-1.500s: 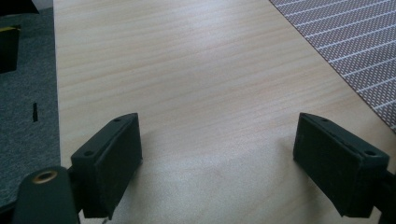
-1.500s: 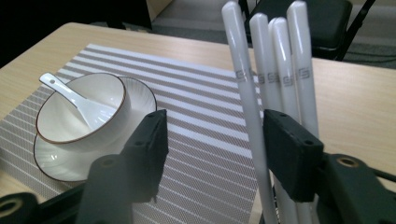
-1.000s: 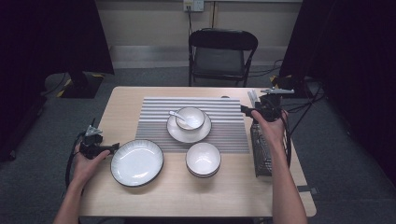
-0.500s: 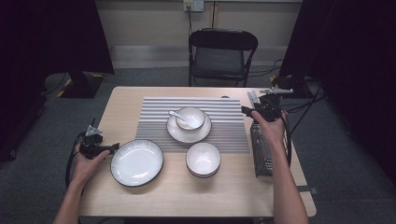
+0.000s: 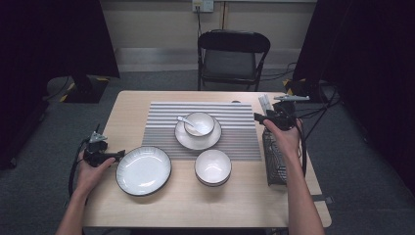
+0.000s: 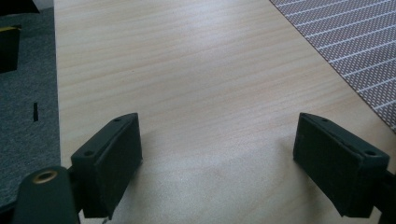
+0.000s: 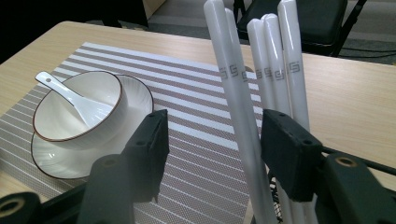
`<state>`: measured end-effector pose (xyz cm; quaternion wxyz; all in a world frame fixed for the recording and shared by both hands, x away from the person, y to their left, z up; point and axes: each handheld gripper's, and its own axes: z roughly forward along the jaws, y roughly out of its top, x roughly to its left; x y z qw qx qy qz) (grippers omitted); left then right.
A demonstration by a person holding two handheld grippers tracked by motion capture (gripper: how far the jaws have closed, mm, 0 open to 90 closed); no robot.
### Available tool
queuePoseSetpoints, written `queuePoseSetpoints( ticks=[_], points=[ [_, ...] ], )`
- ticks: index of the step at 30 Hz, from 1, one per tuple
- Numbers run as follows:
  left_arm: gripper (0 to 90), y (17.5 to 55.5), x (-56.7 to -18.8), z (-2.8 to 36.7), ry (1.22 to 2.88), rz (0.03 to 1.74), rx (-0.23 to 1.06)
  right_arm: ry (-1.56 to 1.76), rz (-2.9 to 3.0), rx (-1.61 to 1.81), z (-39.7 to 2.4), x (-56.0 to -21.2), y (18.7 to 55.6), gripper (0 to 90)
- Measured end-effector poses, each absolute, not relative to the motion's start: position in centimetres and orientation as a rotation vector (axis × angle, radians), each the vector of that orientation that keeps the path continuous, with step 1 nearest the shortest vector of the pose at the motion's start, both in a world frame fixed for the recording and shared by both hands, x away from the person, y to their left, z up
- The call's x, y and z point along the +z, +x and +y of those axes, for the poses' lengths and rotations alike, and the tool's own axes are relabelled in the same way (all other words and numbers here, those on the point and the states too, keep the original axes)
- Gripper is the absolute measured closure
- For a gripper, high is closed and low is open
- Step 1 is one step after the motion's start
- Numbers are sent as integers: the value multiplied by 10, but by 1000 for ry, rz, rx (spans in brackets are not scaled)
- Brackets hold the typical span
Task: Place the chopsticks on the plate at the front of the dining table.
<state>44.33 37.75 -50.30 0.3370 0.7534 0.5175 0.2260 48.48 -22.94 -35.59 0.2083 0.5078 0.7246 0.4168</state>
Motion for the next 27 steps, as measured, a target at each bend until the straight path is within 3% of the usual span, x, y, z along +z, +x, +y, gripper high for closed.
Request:
queuePoseSetpoints(
  ticks=[27],
  points=[
    [150,443,-503,378,1964,1349,589,1429,1987,1182,-229,-357,480,377]
  ],
)
